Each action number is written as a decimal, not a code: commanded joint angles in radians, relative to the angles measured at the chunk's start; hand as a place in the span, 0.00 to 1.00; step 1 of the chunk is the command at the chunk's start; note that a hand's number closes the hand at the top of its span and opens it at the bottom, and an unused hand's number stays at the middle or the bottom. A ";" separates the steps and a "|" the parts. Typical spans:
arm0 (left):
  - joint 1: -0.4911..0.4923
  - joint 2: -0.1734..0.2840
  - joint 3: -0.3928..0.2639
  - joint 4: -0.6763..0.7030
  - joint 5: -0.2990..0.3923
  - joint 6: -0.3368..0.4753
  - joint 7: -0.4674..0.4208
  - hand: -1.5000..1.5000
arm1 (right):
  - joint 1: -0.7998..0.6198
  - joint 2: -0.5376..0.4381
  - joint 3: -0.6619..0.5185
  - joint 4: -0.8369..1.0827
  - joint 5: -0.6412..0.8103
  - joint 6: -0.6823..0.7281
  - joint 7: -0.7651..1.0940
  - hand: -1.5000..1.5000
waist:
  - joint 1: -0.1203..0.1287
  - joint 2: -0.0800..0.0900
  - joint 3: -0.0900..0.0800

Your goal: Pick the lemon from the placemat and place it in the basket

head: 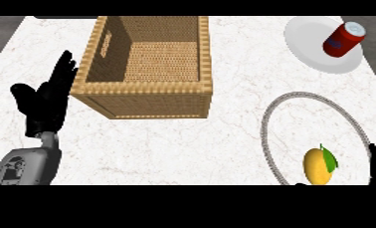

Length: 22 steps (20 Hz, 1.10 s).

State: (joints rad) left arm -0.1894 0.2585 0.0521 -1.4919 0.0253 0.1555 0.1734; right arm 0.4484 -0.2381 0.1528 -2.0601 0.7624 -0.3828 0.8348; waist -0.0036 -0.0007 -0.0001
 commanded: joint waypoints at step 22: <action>0.022 -0.025 0.063 -0.014 -0.034 -0.083 -0.020 0.50 | -0.126 0.133 -0.101 0.356 0.045 -0.003 -0.161 0.00 | 0.002 0.001 0.000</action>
State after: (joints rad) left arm -0.1733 0.2347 0.1135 -1.5095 0.0003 0.0862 0.1753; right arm 0.3384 -0.1420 0.0504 -1.8274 0.8028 -0.3260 0.7507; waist -0.0022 -0.0008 -0.0008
